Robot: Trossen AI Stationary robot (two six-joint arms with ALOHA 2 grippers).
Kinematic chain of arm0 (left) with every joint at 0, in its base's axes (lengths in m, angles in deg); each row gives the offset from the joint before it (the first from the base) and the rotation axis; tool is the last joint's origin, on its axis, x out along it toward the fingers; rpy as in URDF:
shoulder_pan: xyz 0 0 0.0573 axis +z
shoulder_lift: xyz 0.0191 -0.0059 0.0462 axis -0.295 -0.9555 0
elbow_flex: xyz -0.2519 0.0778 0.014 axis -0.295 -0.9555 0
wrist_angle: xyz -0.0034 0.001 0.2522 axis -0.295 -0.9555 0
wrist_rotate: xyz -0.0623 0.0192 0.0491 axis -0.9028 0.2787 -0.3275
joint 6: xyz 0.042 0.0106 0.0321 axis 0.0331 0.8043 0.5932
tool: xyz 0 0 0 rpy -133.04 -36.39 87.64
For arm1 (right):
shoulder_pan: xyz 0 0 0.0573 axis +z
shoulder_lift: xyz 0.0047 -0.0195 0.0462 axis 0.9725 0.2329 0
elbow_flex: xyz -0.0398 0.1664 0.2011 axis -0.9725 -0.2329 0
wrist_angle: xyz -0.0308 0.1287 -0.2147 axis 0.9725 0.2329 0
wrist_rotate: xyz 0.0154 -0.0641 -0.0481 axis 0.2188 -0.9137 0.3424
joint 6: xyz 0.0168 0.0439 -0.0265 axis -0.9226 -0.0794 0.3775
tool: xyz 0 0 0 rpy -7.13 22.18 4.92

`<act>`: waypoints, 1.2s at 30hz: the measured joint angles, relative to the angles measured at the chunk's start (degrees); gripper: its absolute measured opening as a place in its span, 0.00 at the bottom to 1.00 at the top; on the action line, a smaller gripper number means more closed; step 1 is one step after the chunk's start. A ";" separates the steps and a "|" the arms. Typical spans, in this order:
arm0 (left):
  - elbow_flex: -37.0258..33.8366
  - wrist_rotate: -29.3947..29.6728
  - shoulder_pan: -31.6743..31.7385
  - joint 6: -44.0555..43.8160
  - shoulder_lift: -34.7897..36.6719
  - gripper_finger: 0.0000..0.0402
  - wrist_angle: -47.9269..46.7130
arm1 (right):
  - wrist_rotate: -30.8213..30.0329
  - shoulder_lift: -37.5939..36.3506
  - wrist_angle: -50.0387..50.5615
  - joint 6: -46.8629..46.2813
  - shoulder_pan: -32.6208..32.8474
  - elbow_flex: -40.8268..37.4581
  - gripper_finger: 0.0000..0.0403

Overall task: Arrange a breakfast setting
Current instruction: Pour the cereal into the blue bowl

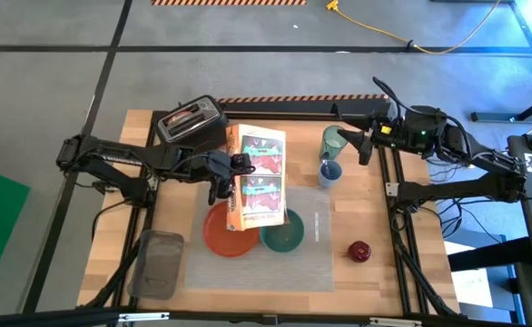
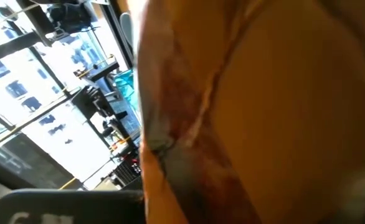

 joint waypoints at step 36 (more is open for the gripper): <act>0.00 0.32 -0.46 2.96 -0.02 0.24 2.20 | 0.07 -0.02 0.02 0.02 0.00 0.00 0.51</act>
